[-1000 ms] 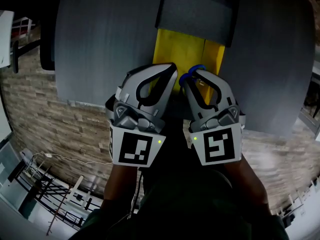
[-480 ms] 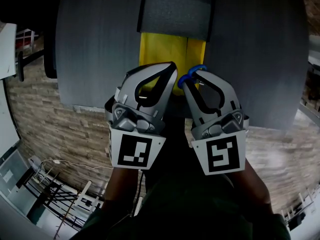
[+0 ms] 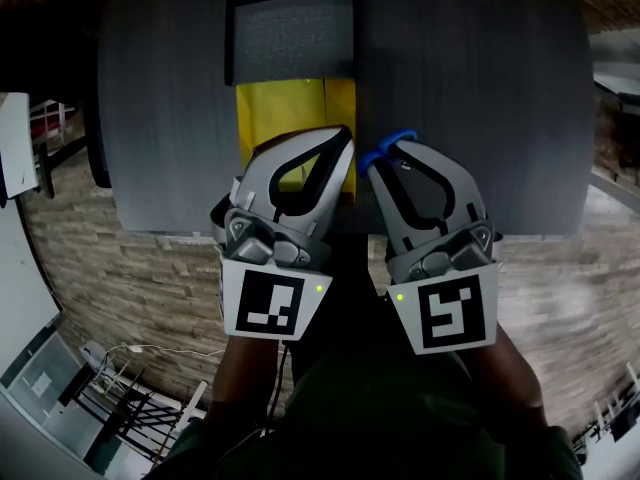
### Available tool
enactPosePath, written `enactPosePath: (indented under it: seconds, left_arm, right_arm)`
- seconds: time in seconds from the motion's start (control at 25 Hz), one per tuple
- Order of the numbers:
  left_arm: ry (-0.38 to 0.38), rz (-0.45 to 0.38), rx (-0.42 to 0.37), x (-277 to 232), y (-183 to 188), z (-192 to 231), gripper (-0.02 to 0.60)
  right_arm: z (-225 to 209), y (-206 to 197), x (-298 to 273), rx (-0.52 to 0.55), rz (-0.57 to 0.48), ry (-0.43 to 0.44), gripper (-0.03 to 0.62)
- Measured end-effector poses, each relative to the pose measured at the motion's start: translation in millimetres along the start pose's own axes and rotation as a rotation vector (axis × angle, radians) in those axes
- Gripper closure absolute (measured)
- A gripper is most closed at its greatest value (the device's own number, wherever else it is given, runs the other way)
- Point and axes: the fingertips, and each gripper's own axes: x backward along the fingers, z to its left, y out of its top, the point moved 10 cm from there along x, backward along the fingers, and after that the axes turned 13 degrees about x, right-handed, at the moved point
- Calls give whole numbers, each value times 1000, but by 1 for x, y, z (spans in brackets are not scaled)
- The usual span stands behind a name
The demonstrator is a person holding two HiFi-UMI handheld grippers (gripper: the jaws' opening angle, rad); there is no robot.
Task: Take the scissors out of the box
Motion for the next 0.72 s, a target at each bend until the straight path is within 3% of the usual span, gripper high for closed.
enactPosePath:
  seconds: [0.72]
  left_arm:
    - [-189,10,-39,-75,17,-66,581]
  right_arm:
    - [-40,-80,67,-113,117,-170,526]
